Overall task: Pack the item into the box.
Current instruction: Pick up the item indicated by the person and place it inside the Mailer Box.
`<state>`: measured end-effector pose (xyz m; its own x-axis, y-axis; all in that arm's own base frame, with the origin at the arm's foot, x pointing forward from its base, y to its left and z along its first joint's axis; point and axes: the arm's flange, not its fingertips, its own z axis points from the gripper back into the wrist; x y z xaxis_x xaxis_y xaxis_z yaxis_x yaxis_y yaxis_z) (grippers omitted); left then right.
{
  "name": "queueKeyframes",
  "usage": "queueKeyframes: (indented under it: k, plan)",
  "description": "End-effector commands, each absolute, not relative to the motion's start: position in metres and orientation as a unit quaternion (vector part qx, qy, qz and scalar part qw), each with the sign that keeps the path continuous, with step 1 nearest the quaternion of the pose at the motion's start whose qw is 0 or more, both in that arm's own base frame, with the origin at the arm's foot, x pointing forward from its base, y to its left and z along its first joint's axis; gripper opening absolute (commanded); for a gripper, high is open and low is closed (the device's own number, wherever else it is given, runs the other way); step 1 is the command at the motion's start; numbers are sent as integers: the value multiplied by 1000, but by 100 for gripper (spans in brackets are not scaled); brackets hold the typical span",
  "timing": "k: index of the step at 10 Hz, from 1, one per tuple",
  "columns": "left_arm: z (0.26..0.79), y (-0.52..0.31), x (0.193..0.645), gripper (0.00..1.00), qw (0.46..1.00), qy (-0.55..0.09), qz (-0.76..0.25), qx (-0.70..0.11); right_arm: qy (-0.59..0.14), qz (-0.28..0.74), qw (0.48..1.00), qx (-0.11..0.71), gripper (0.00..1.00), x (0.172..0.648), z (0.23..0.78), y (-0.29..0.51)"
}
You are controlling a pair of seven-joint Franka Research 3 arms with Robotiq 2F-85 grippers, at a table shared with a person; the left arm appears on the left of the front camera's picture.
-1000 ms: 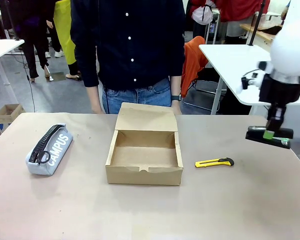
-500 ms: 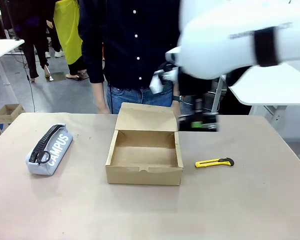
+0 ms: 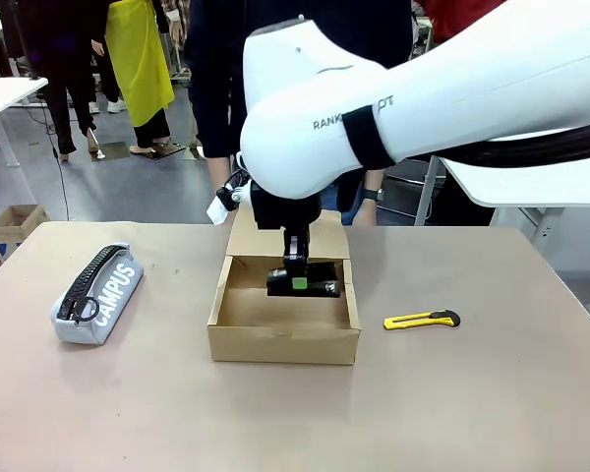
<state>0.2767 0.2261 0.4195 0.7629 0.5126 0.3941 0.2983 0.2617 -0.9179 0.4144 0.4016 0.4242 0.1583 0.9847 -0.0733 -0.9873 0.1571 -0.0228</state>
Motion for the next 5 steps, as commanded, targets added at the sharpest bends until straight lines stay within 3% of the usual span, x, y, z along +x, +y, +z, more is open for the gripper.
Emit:
queueKeyframes:
  k: [1,5]
  plan:
    - [421,225,277,100,712,-348,69,-606,-4,640,768,0,32,422,409,406]
    - [421,225,277,100,712,-348,69,-606,4,649,761,0,32,427,378,409]
